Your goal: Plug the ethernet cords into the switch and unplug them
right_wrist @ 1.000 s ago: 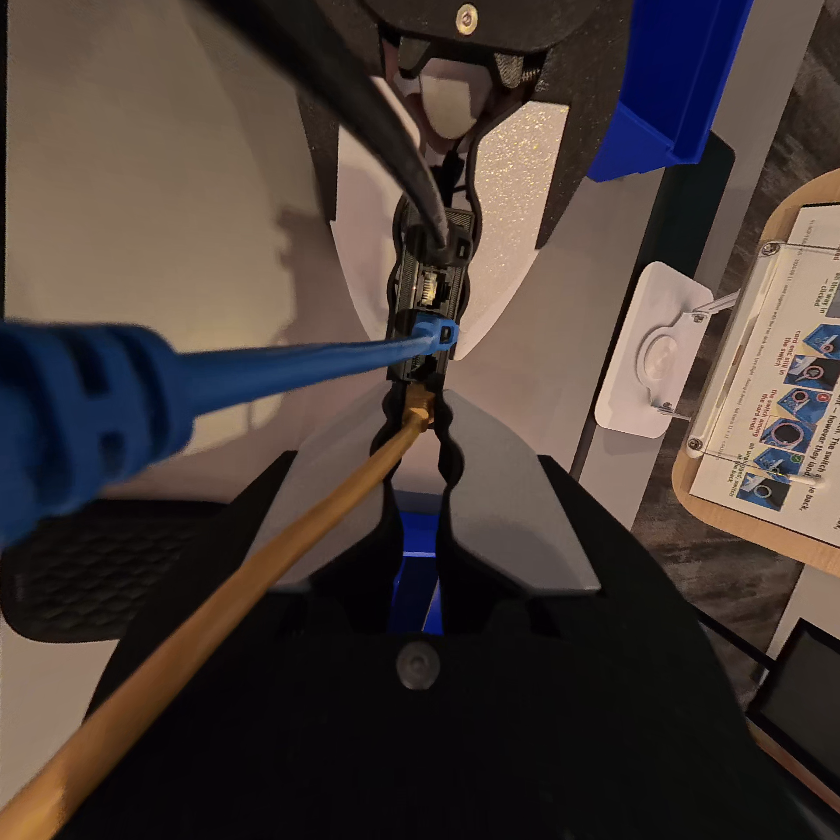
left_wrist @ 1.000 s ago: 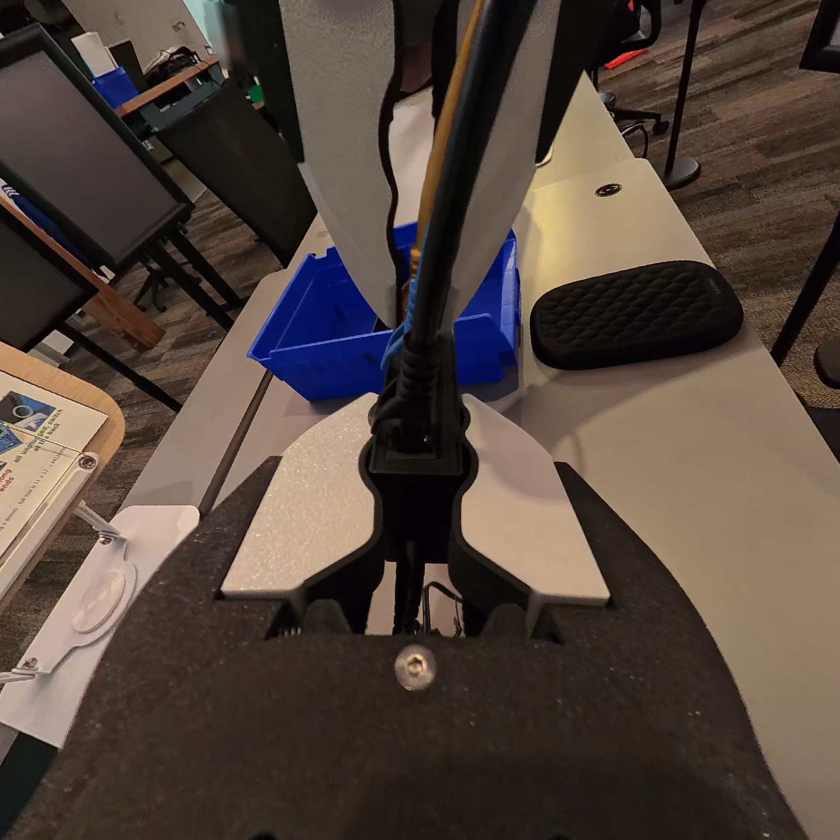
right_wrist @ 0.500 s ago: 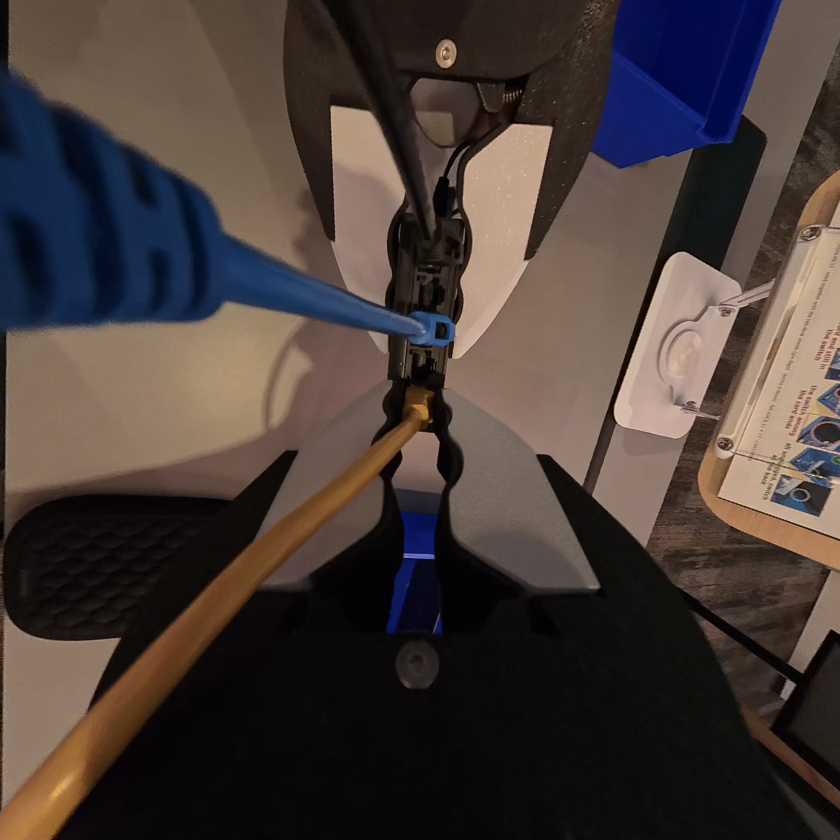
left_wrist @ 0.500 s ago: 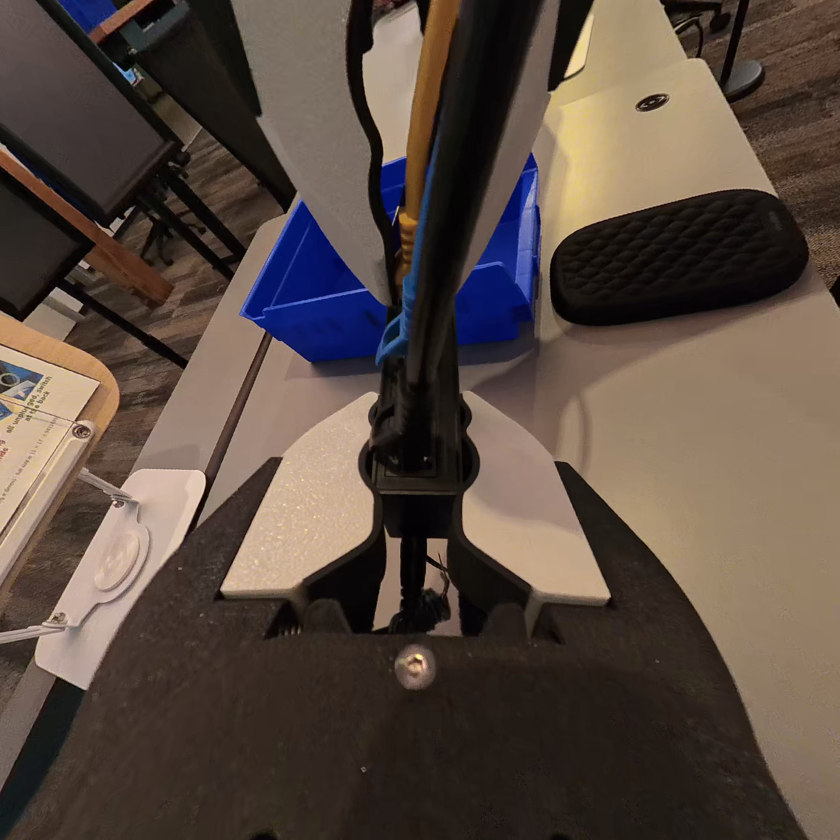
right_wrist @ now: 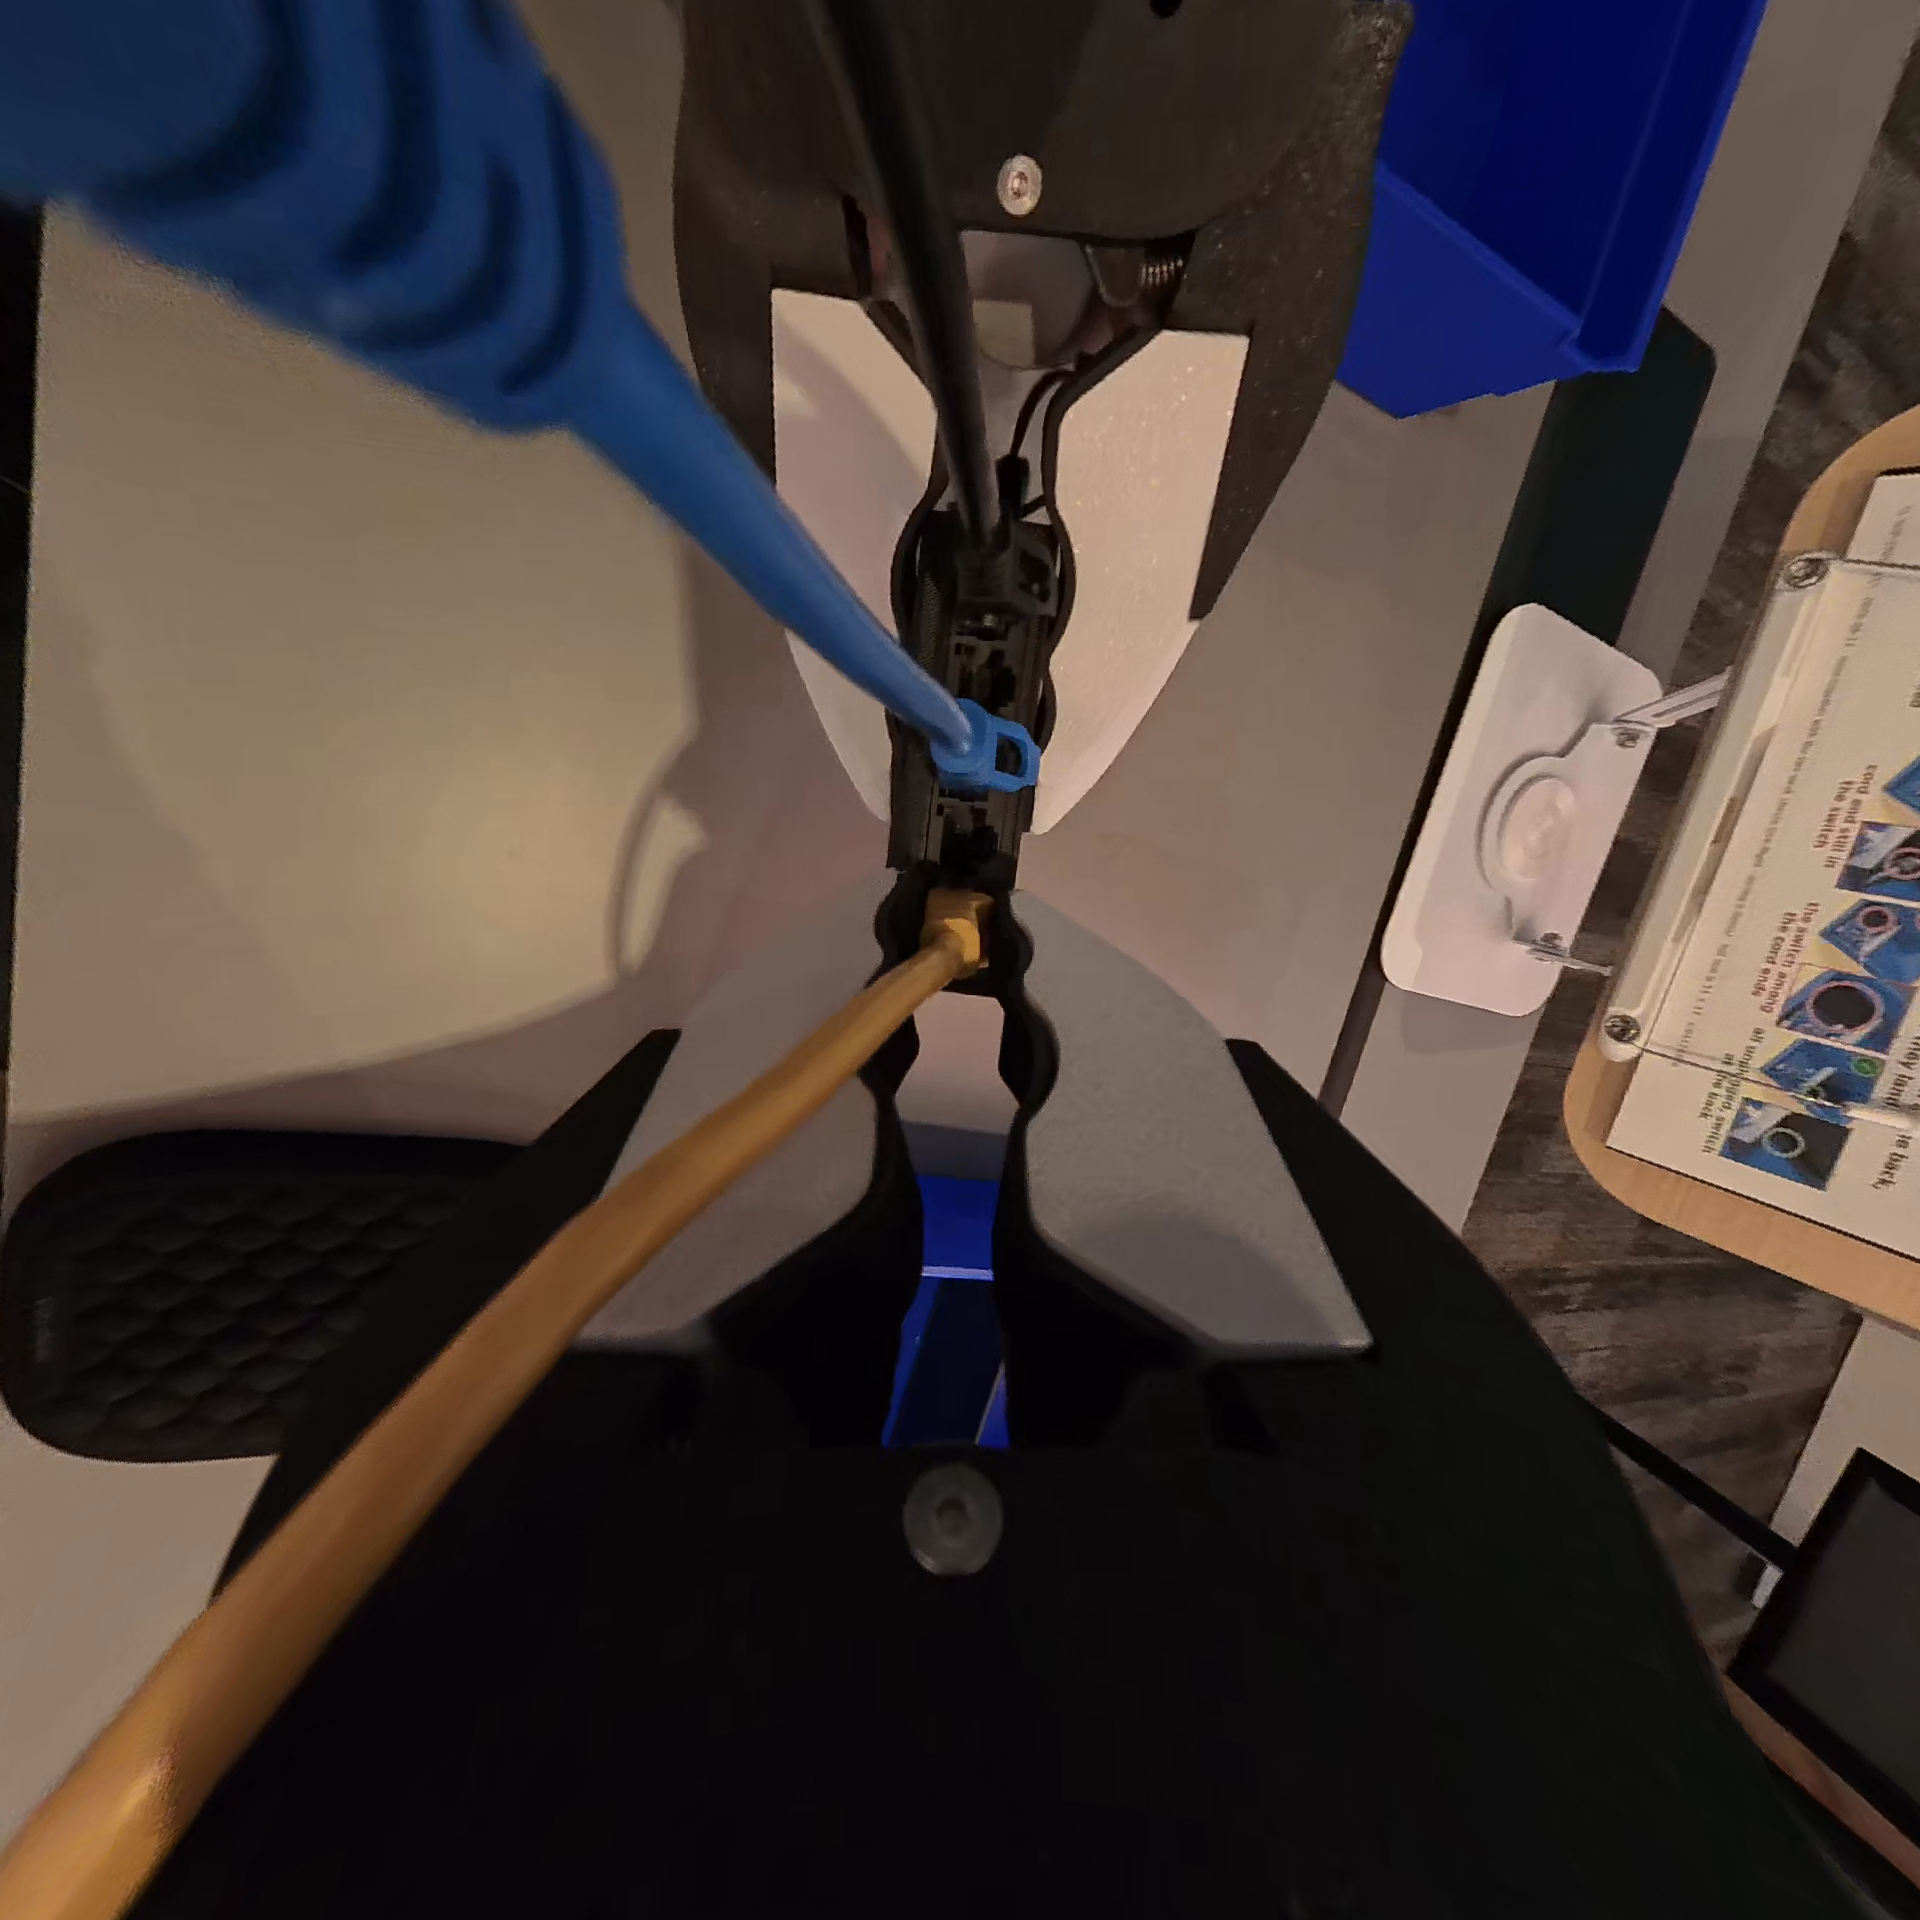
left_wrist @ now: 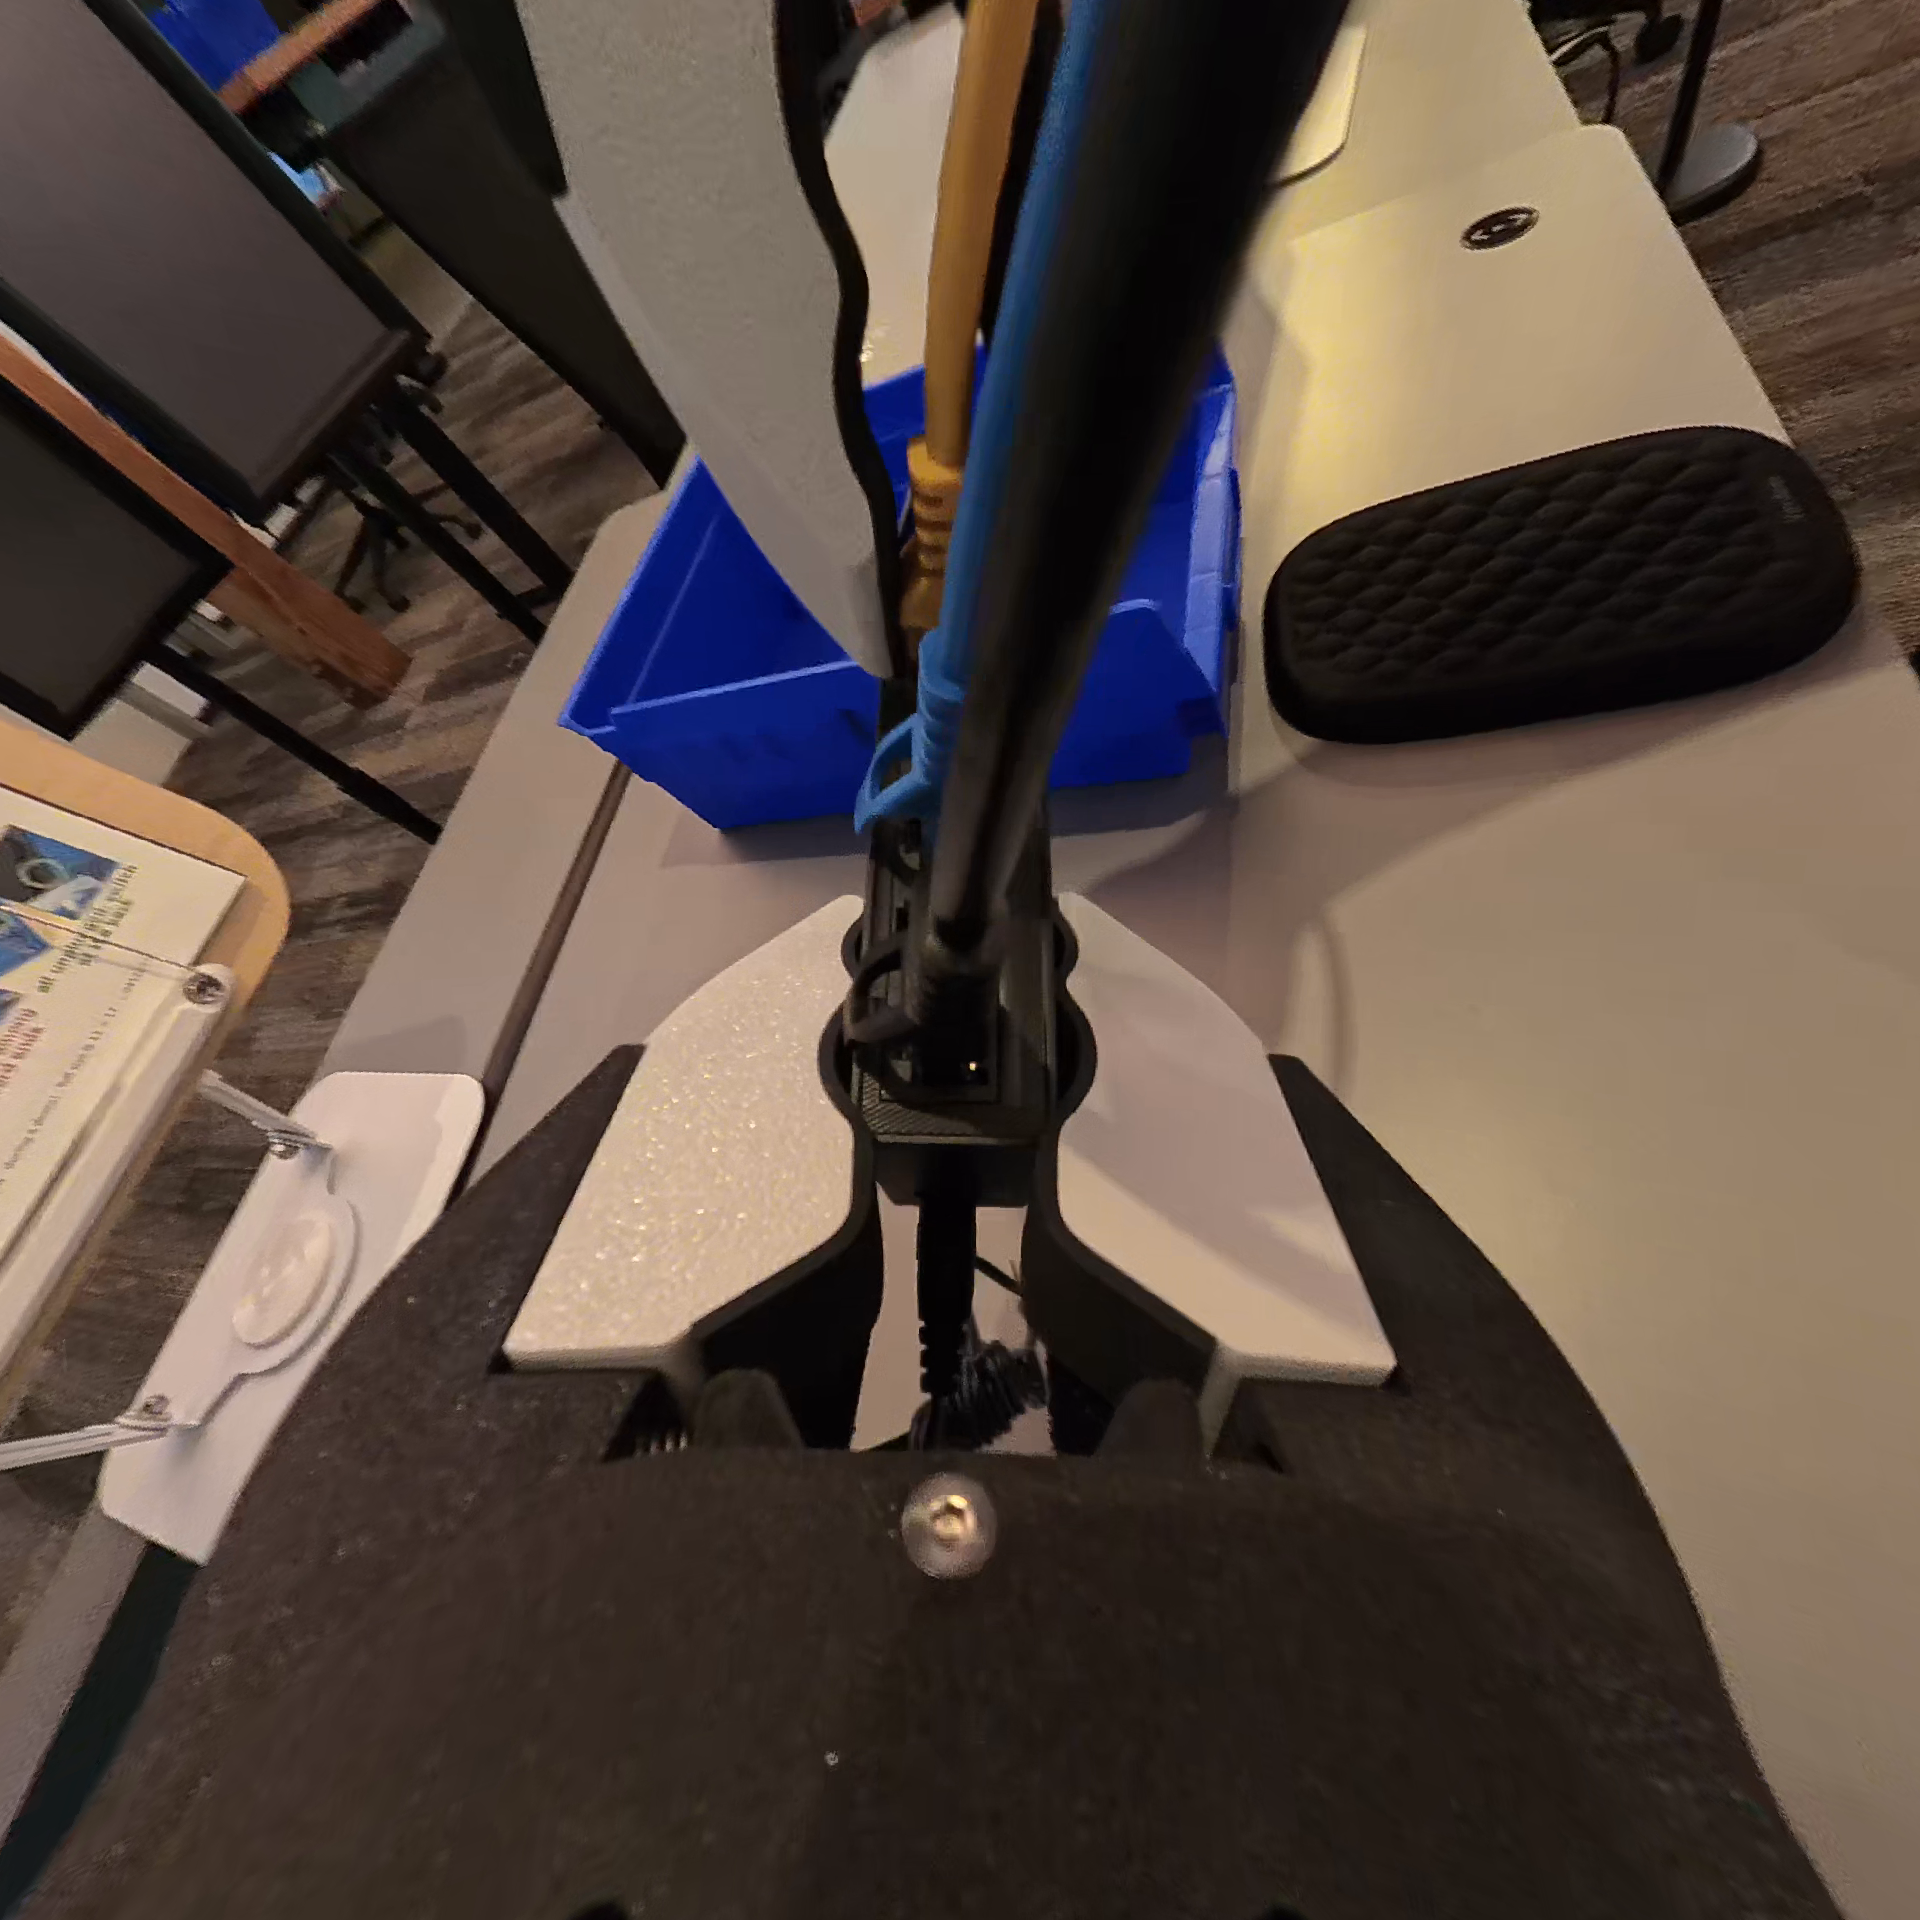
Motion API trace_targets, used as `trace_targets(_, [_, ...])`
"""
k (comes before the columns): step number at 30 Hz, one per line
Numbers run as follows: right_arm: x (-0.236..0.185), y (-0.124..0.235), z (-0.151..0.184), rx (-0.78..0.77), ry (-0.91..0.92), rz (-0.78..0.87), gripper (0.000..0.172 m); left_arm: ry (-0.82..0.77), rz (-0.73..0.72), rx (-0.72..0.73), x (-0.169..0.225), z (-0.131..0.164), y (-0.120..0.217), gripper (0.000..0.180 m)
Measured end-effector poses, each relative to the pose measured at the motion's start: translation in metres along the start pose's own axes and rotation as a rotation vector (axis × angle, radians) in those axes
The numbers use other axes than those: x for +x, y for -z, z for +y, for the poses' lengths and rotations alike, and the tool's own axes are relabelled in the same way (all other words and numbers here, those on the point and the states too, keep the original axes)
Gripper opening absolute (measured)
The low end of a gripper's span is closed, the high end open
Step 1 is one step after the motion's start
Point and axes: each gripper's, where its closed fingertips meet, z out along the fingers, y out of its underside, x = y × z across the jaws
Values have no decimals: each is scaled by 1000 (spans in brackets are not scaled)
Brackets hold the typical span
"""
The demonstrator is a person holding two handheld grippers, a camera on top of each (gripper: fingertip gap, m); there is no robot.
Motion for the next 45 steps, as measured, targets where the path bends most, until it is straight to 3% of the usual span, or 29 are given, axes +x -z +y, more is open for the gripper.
trace_targets(14, [-2,4,-4,-15,6,-7,11,7,5,-18,1,-2,3,29])
trace_targets(21, [12,11,-3,96,-73,41,12,24,-29,168,-13,-19,15,31])
trace_targets(27, [7,17,-2,215,-116,81,12,111,61,309,-8,-33,21,38])
trace_targets(32, [6,13,-7,257,-111,91,11,42,0,253,-6,-25,11,39])
trace_targets(37, [5,16,-7,302,-125,90,12,92,-9,369,-7,-35,16,32])
trace_targets(42, [1,15,-7,318,-129,72,12,81,21,318,-2,-33,16,29])
trace_targets(45, [-4,7,0,244,-106,51,12,59,29,233,3,-25,11,28])
